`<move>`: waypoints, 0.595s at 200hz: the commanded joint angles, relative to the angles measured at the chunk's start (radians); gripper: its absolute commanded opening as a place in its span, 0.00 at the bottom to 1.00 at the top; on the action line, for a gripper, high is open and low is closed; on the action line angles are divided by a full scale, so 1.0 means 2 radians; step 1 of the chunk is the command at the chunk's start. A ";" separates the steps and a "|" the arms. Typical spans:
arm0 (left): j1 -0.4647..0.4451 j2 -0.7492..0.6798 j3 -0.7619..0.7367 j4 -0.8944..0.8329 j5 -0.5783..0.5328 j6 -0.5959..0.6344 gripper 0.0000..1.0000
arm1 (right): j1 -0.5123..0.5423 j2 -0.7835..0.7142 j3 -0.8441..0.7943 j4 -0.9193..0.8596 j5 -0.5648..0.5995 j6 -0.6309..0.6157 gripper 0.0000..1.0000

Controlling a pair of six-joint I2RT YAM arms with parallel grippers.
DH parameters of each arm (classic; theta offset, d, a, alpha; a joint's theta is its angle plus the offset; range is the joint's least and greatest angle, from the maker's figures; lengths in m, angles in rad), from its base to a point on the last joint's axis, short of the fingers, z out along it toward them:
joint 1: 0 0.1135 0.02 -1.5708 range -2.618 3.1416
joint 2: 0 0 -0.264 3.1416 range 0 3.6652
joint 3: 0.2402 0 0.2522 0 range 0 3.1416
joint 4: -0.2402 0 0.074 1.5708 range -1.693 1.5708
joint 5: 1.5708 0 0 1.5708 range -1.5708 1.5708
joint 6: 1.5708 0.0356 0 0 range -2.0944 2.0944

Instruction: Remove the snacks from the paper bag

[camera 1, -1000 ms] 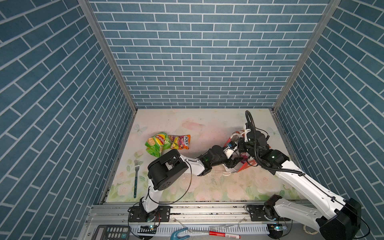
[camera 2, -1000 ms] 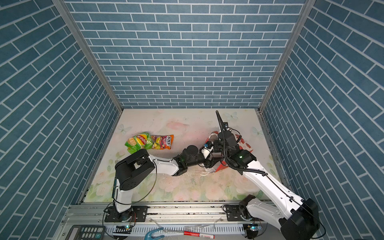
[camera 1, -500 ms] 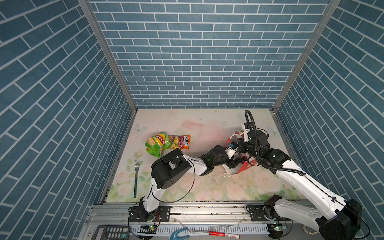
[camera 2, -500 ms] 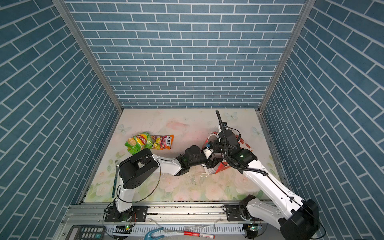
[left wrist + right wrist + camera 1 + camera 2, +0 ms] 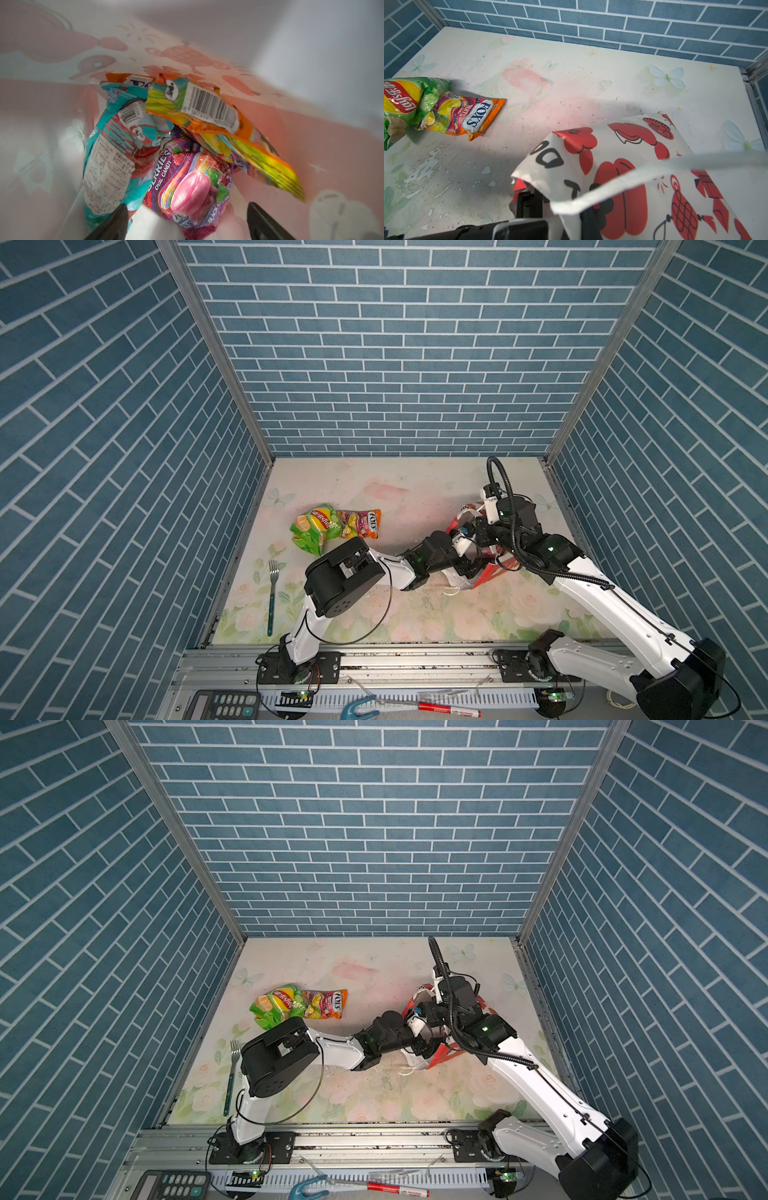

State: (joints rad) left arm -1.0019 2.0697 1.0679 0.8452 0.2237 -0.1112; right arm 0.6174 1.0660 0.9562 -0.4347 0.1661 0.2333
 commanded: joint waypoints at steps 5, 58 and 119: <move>-0.001 0.011 0.004 0.008 -0.026 0.009 0.99 | -0.003 -0.007 0.025 0.021 -0.022 -0.029 0.00; -0.001 0.006 -0.009 0.012 -0.091 -0.005 0.99 | -0.005 -0.015 0.022 0.024 -0.043 -0.069 0.00; -0.001 0.019 -0.004 0.048 -0.107 -0.019 0.99 | -0.008 -0.034 -0.011 0.066 -0.061 -0.066 0.00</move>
State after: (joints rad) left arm -1.0088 2.0754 1.0634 0.8886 0.0544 -0.1268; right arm 0.6018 1.0451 0.9401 -0.4091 0.0933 0.1219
